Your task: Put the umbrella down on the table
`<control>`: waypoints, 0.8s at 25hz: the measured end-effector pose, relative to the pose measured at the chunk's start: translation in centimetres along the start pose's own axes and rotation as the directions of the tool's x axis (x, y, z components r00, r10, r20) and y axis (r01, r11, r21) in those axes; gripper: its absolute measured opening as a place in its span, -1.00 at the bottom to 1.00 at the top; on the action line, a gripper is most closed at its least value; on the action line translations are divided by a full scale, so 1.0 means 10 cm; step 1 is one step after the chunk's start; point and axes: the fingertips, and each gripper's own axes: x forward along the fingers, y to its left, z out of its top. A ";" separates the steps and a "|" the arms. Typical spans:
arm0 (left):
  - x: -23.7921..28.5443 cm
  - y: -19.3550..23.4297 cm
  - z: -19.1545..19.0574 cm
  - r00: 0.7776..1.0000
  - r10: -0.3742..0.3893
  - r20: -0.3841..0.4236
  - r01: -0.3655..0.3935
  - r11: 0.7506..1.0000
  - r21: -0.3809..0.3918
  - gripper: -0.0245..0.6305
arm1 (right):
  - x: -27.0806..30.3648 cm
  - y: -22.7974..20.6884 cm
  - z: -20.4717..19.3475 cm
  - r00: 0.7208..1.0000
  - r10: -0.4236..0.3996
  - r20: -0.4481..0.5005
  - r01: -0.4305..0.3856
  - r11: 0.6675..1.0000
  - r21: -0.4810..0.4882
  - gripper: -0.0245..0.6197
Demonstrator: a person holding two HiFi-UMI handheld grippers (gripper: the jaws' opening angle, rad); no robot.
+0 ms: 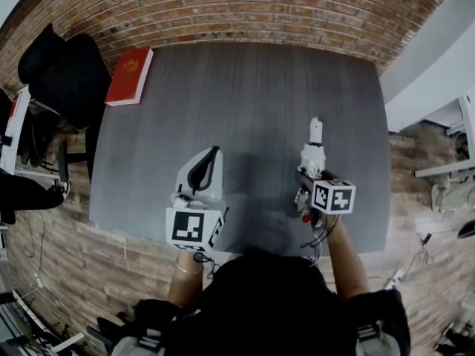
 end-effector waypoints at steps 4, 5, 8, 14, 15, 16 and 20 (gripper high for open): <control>0.00 0.01 0.01 1.000 0.005 0.001 -0.005 1.000 -0.003 -0.92 | 0.05 -0.03 -0.04 1.000 -0.005 -0.016 0.005 1.000 0.006 -0.03; 0.00 0.01 0.01 1.000 0.005 0.000 -0.005 1.000 -0.003 -0.92 | 0.06 -0.04 -0.05 1.000 -0.006 -0.020 0.006 1.000 0.007 -0.03; 0.00 0.02 0.01 1.000 0.003 -0.002 -0.003 1.000 -0.008 -0.92 | 0.07 -0.05 -0.06 1.000 -0.009 -0.030 0.010 1.000 0.023 -0.03; -0.01 0.01 -0.01 1.000 0.004 0.000 -0.004 1.000 -0.004 -0.92 | 0.11 -0.09 -0.11 0.998 -0.018 -0.054 0.020 0.999 0.035 -0.02; -0.01 0.01 -0.01 1.000 0.004 0.001 -0.004 1.000 -0.004 -0.92 | 0.11 -0.09 -0.11 0.998 -0.020 -0.059 0.022 0.999 0.034 -0.02; -0.01 0.02 -0.01 1.000 0.004 0.000 -0.004 1.000 -0.005 -0.92 | 0.12 -0.08 -0.12 0.998 -0.021 -0.063 0.023 0.999 0.032 -0.02; 0.00 0.02 -0.02 1.000 0.006 0.006 -0.006 1.000 -0.009 -0.92 | 0.16 -0.07 -0.13 0.997 -0.023 -0.077 0.025 0.999 0.022 -0.02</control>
